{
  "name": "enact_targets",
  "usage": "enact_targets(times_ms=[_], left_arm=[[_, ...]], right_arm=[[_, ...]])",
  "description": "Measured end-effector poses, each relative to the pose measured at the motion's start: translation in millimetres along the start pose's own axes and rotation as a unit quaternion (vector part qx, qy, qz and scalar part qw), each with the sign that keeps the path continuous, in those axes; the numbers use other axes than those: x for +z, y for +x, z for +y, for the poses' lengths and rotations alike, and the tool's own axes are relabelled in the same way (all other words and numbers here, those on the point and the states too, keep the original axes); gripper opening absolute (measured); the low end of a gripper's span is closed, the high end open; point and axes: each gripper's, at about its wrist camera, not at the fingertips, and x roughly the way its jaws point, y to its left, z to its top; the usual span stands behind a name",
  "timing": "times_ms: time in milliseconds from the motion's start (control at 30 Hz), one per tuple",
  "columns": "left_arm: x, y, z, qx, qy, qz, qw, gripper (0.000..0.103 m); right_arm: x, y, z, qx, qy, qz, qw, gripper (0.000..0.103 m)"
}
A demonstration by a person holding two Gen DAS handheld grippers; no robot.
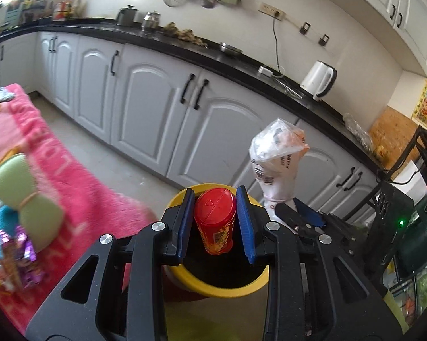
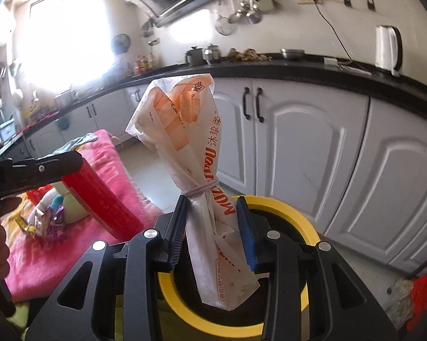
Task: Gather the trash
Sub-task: 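Carry both items over the yellow bin and open both tools to drop them, then move both tools back over the table toward the remaining trash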
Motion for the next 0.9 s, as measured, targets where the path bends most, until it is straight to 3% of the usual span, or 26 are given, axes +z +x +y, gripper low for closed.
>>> enact_targets(times_ms=[200,300,400,433,500,633,733,800,867,900], left_arm=[[-4,40,-3,-0.006,0.004,0.024,0.9997,0.024],[-6,54,-1,-0.006,0.003,0.033,0.9994,0.024],[-10,61,2,0.000,0.003,0.037,0.9993,0.024],[-11,61,2,0.005,0.005,0.036,0.9993,0.027],[-13,59,5,0.013,0.006,0.031,0.9994,0.045],[-13,47,8,0.029,0.016,0.014,0.9994,0.050],[-12,32,13,0.046,0.020,-0.007,0.9987,0.068],[-11,19,17,0.059,0.024,-0.026,0.9977,0.071],[-10,8,22,0.068,0.024,-0.037,0.9967,0.084],[-9,1,25,0.072,0.022,-0.044,0.9961,0.086]], right_arm=[[-4,16,-19,-0.005,0.038,0.005,0.999,0.038],[-3,19,-30,-0.016,0.055,0.001,0.998,0.052],[-7,18,-37,-0.027,0.061,-0.003,0.998,0.052],[-8,17,-38,-0.032,0.062,-0.007,0.998,0.052],[-9,14,-36,-0.035,0.064,-0.014,0.997,0.055],[-8,2,-22,-0.045,0.044,-0.043,0.997,0.059],[-5,-9,-11,-0.050,0.034,-0.066,0.996,0.071],[-3,-17,-2,-0.048,0.027,-0.080,0.995,0.075],[-1,-23,6,-0.049,0.018,-0.089,0.995,0.081],[0,-26,10,-0.046,0.014,-0.094,0.994,0.083]])
